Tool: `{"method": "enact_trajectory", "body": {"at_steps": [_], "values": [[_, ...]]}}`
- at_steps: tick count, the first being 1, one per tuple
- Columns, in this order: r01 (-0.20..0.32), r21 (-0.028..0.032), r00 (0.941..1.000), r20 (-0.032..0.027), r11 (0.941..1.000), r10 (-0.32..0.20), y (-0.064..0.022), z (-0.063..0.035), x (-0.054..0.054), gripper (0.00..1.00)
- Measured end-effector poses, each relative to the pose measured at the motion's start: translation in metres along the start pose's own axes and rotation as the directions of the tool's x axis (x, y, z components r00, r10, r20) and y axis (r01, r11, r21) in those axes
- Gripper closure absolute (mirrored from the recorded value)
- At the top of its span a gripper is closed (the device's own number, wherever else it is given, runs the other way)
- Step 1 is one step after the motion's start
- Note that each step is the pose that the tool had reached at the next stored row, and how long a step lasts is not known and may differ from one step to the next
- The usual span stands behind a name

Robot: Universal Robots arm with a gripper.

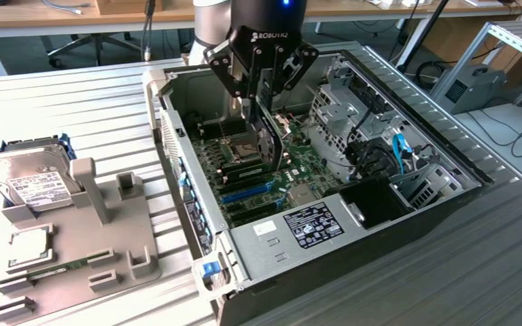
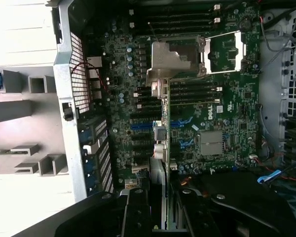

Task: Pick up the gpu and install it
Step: 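Pick up the gpu and move the gpu toward the slot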

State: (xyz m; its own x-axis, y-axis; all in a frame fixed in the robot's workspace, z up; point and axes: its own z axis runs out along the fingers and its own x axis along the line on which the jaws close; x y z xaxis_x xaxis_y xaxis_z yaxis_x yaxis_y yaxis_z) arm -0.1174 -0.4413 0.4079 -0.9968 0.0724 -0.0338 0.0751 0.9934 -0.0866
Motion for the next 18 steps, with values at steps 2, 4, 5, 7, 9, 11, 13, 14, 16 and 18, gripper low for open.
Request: {"method": "enact_trajectory", "body": {"at_steps": [2, 4, 5, 7, 9, 11, 13, 14, 16, 18], "values": [[0.000, 0.0004, 1.0000, 0.0000, 1.0000, 0.000, 0.0002, 0.0017, 0.000, 0.74], [0.000, 0.0009, 1.0000, 0.0001, 1.0000, 0.000, 0.0004, 0.0034, 0.000, 0.74], [0.000, 0.0011, 1.0000, 0.0001, 1.0000, 0.000, 0.0005, 0.0043, 0.000, 0.74], [0.000, 0.0016, 1.0000, 0.0001, 1.0000, 0.000, 0.0007, 0.0061, 0.000, 0.74], [0.000, 0.0021, 1.0000, 0.0001, 1.0000, 0.000, 0.0009, 0.0081, 0.000, 0.74], [0.000, 0.0025, 1.0000, 0.0002, 1.0000, 0.000, 0.0012, 0.0101, -0.001, 0.74], [0.000, 0.0036, 1.0000, 0.0002, 1.0000, 0.000, 0.0020, 0.0123, -0.001, 0.74], [0.000, 0.0043, 1.0000, 0.0003, 1.0000, 0.000, 0.0029, 0.0131, -0.001, 0.74], [0.000, 0.0071, 1.0000, 0.0005, 1.0000, 0.000, 0.0070, 0.0160, -0.002, 0.74], [0.000, 0.0085, 1.0000, 0.0006, 1.0000, 0.000, 0.0098, 0.0178, -0.004, 0.74]]}}
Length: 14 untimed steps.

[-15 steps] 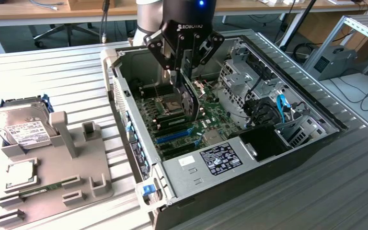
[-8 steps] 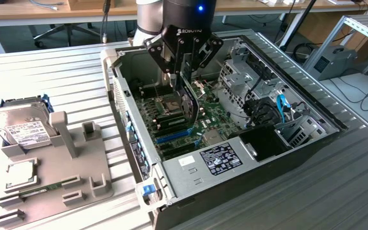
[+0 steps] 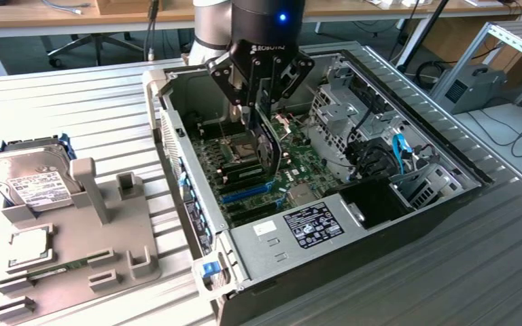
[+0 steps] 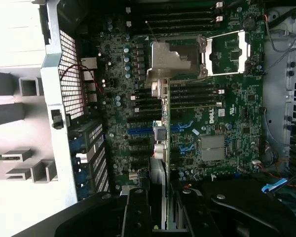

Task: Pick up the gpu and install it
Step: 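Pick up the gpu and move the gpu toward the slot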

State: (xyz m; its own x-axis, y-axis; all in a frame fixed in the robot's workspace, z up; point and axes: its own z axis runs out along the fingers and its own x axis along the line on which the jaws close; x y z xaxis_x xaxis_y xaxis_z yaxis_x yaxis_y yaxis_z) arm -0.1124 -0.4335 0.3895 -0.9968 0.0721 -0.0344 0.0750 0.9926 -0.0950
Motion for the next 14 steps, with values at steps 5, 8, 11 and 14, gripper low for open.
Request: {"method": "enact_trajectory", "body": {"at_steps": [5, 8, 11, 14], "values": [[0.000, 0.0017, 1.0000, 0.0001, 1.0000, 0.000, 0.0048, 0.0042, -0.005, 0.74], [0.000, 0.0025, 1.0000, 0.0003, 1.0000, 0.000, 0.0075, 0.0068, -0.010, 0.74], [0.000, 0.0032, 1.0000, 0.0003, 1.0000, 0.000, 0.0096, 0.0088, -0.015, 0.74], [0.000, 0.0040, 1.0000, 0.0004, 1.0000, 0.000, 0.0116, 0.0111, -0.020, 0.74]]}}
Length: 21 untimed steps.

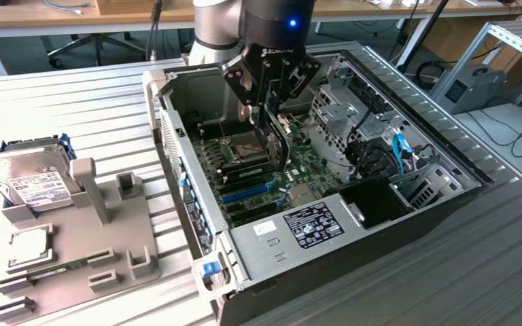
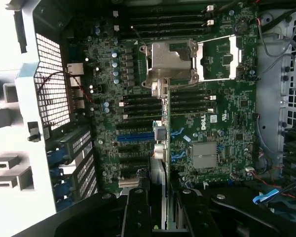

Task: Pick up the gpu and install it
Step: 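Pick up the gpu and move the gpu toward the slot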

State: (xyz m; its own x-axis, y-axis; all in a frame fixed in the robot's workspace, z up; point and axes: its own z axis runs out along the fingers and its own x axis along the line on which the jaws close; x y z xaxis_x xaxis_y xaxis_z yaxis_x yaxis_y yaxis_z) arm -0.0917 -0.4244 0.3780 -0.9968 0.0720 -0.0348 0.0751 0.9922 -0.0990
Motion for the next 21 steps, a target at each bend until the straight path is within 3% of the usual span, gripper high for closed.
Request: {"method": "enact_trajectory", "body": {"at_steps": [15, 16, 18, 21], "values": [[0.000, 0.0041, 1.0000, 0.0004, 1.0000, 0.000, 0.0073, 0.0134, -0.033, 0.74], [0.000, 0.0029, 1.0000, 0.0000, 1.0000, 0.000, 0.0073, 0.0133, -0.033, 0.74], [-0.001, -0.0099, 1.0000, -0.0009, 1.0000, 0.001, 0.0073, 0.0134, -0.033, 0.74], [-0.001, -0.0242, 1.0000, -0.0020, 0.9997, 0.001, 0.0074, 0.0136, -0.034, 0.74]]}}
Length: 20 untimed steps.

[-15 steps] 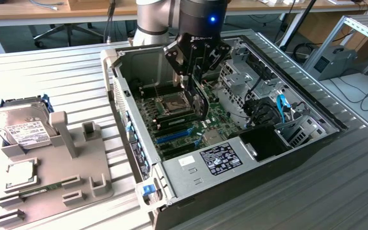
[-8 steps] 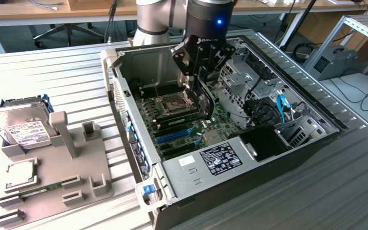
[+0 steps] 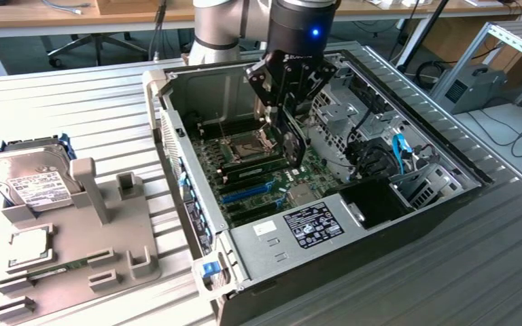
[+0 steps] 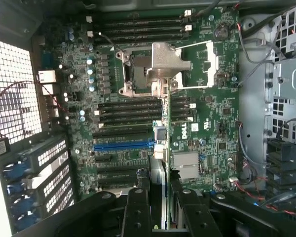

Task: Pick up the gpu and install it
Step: 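Pick up the gpu and move the gpu toward the slot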

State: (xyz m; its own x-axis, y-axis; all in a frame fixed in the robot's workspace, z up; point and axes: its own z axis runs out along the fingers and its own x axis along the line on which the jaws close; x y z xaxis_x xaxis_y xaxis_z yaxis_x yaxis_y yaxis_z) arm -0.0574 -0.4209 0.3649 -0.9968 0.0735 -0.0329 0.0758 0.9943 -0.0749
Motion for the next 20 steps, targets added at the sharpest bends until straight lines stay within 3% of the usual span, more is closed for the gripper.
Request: {"method": "enact_trajectory", "body": {"at_steps": [3, 8, 10, 11, 20], "values": [[0.000, -0.0101, 1.0000, -0.0007, 0.9999, 0.000, 0.0001, 0.0005, -0.0005, 0.74], [-0.001, -0.0450, 1.0000, -0.0034, 0.9990, 0.001, 0.0001, 0.0005, -0.0010, 0.74], [-0.002, -0.0556, 1.0000, -0.0043, 0.9985, 0.001, 0.0002, 0.0008, -0.0011, 0.74], [-0.002, -0.0579, 1.0000, -0.0043, 0.9983, 0.001, 0.0003, 0.0016, -0.0015, 0.74], [-0.002, -0.0578, 1.0000, -0.0045, 0.9983, 0.001, 0.0026, 0.0098, -0.0102, 0.74]]}}
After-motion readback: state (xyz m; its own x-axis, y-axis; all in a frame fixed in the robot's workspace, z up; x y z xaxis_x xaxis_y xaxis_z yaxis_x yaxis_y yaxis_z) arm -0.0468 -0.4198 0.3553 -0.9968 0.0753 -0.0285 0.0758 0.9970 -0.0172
